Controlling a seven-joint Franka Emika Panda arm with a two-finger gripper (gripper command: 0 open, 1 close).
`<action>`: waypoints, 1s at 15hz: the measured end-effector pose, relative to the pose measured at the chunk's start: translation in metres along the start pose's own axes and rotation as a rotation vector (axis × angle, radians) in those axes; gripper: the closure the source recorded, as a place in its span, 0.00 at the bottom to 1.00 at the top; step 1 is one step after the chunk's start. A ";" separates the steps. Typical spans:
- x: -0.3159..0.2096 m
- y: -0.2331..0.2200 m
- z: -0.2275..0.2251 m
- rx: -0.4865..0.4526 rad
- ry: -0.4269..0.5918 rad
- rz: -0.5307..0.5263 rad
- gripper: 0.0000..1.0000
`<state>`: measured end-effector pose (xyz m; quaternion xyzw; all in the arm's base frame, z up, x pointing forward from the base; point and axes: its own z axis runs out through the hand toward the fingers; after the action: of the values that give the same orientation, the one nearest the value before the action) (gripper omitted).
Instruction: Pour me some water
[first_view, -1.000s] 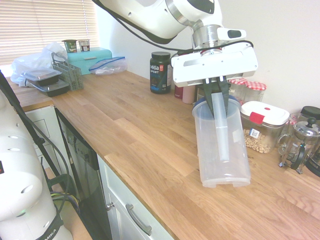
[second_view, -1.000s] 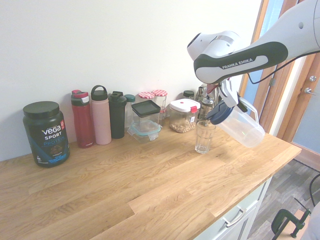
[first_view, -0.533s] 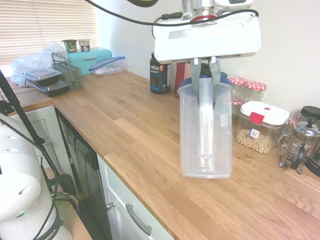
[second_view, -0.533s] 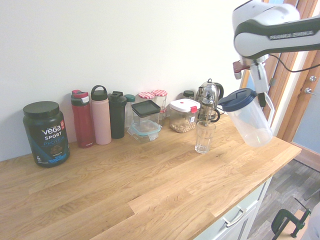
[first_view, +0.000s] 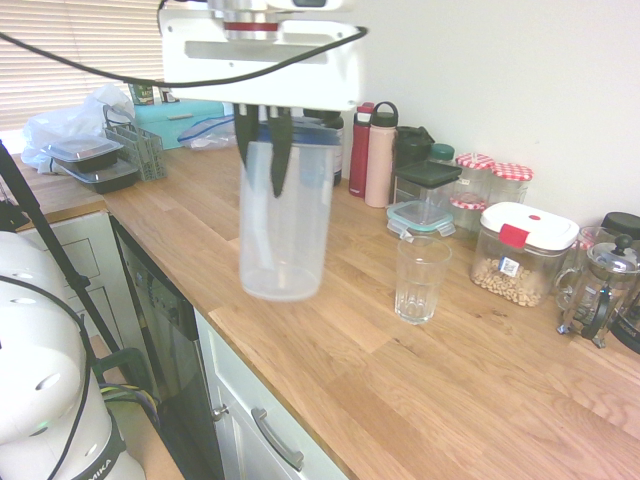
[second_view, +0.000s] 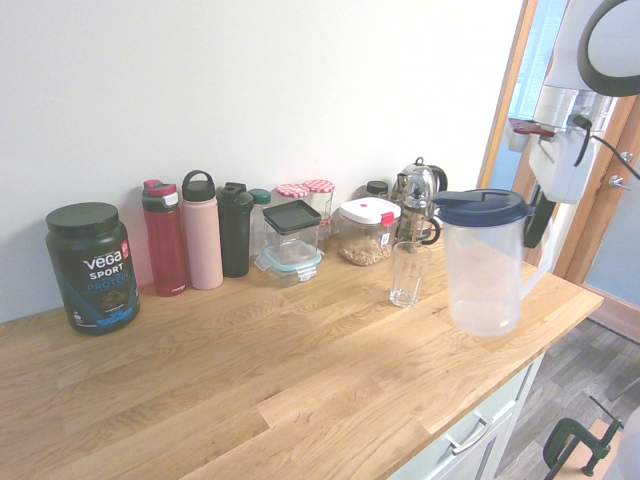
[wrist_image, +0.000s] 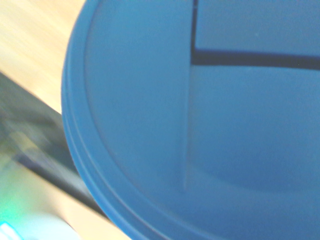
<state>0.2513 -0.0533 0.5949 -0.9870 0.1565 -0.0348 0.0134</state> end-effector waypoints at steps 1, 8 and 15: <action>-0.007 -0.031 0.002 0.041 0.022 0.043 1.00; -0.019 -0.212 0.045 0.152 0.271 0.299 1.00; 0.056 -0.266 0.114 0.103 0.190 0.287 1.00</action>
<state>0.3945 0.1840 0.4949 -0.9448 0.2942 -0.1335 0.0541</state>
